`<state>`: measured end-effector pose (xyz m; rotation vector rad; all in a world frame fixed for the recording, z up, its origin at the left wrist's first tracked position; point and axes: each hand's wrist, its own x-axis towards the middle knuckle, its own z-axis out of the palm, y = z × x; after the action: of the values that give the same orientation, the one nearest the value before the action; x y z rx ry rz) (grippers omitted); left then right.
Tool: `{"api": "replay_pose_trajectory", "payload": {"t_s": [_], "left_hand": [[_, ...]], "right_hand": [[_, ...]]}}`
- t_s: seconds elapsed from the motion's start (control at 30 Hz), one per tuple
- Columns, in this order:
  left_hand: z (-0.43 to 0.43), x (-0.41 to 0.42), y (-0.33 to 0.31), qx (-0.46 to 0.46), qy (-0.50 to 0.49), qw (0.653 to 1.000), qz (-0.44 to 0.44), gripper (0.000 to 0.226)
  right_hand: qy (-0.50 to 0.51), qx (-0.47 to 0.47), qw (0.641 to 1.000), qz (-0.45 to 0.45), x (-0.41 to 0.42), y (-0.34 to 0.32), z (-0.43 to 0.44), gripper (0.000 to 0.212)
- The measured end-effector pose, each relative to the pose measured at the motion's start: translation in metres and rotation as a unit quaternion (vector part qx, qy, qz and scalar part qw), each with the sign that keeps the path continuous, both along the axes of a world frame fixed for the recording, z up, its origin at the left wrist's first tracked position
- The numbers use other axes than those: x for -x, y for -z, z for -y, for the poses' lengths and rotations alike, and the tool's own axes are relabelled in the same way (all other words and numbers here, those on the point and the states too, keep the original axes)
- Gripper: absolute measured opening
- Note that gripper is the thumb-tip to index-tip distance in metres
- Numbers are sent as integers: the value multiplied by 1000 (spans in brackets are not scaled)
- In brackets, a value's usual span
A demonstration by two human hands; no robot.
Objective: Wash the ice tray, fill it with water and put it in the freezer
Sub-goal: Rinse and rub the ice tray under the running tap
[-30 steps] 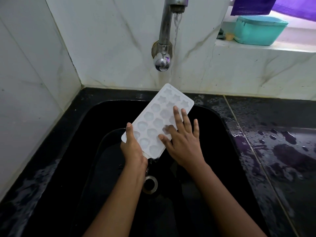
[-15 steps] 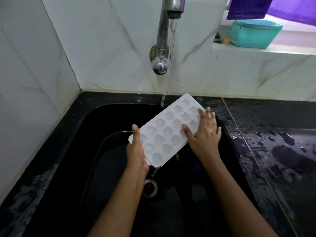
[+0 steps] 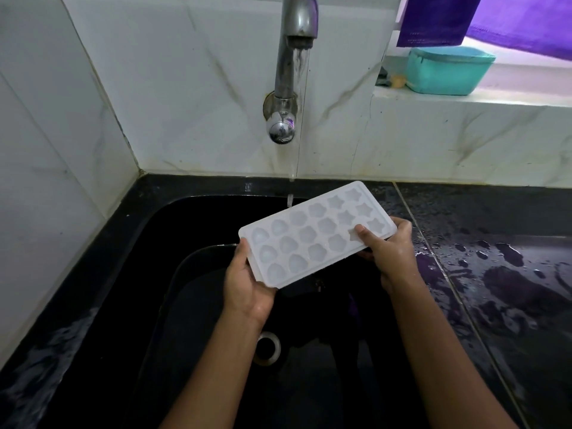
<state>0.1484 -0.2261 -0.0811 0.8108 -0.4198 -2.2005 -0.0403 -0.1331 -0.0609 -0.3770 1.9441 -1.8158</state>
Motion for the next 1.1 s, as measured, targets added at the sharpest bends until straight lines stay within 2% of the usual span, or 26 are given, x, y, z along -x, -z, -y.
{"api": "replay_pose_trajectory", "payload": {"t_s": [0.1, 0.2, 0.23, 0.27, 0.33, 0.4, 0.47, 0.5, 0.63, 0.73, 0.83, 0.97, 1.1], "left_hand": [[-6, 5, 0, 5, 16, 998, 59, 38], [-11, 7, -2, 19, 4, 998, 62, 33], [-12, 8, -3, 19, -3, 998, 63, 32], [-13, 9, -5, 22, -8, 997, 67, 32], [-14, 10, -5, 36, -16, 996, 82, 32], [-14, 12, -4, 53, -18, 994, 92, 33], [-15, 14, -3, 59, -18, 993, 97, 31], [-15, 15, -2, 61, -20, 993, 96, 29], [-17, 19, -3, 68, -20, 995, 71, 25], [-17, 18, -2, 72, -18, 995, 59, 26], [-15, 17, -1, 84, -29, 994, 62, 28], [-15, 17, -2, 92, -29, 993, 60, 31], [-12, 15, -2, 96, -34, 992, 72, 32]], "right_hand": [[0, -46, 999, -10, 6, -3, -3, 55], [-14, -120, 992, -44, 9, -18, -6, 56], [-24, -169, 982, -82, 7, -25, -7, 57], [-25, -235, 961, -145, 3, -31, -8, 60], [-1, -324, 890, -320, -9, -41, -9, 68], [3, -269, 836, -478, -25, -46, -3, 55], [-58, -187, 803, -563, -37, -43, 7, 32], [-91, -172, 789, -583, -44, -39, 12, 28], [-180, -234, 735, -611, -69, -11, 30, 44], [-204, -257, 732, -598, -74, -3, 39, 56], [-223, -274, 711, -608, -71, -6, 41, 64], [-182, -274, 722, -608, -72, -11, 43, 66], [-233, -296, 700, -607, -77, -8, 41, 72]]}}
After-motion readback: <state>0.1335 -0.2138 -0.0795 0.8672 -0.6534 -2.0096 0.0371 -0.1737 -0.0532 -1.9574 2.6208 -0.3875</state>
